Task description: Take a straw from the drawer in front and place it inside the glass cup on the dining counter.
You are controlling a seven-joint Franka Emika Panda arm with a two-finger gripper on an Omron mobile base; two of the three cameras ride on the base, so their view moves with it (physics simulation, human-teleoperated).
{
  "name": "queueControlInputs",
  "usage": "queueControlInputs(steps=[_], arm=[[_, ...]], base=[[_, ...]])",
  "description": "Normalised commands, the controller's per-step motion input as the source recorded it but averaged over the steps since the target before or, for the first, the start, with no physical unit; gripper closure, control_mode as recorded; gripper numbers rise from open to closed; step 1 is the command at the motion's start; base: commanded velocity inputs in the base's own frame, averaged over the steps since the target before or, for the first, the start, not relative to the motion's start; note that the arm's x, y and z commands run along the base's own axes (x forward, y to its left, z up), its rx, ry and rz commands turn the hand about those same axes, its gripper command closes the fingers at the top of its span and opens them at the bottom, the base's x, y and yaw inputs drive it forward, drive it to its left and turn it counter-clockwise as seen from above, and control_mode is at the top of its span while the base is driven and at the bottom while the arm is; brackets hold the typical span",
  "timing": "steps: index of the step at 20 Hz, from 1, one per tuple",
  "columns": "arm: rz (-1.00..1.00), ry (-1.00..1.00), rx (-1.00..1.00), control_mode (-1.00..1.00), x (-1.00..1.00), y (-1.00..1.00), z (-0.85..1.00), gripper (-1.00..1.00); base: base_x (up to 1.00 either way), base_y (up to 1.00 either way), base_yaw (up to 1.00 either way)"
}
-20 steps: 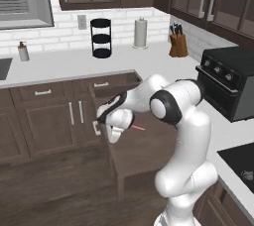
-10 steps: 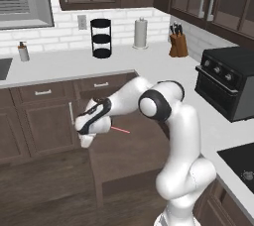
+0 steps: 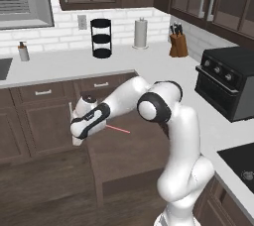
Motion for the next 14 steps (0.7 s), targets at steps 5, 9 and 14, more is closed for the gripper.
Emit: queueControlInputs(steps=[5, 9, 14], arm=[[0.0, -0.31, 0.03, -1.0, 0.0, -0.75, 0.9, -1.0], [0.06, -0.38, 0.0, -1.0, 0.0, -0.87, 0.68, -1.0], [0.07, -0.39, -0.01, -1.0, 0.0, -0.73, 0.7, -1.0]], base=[[0.0, 0.0, 0.0], [0.0, 0.0, 0.0], [0.0, 0.0, 0.0]])
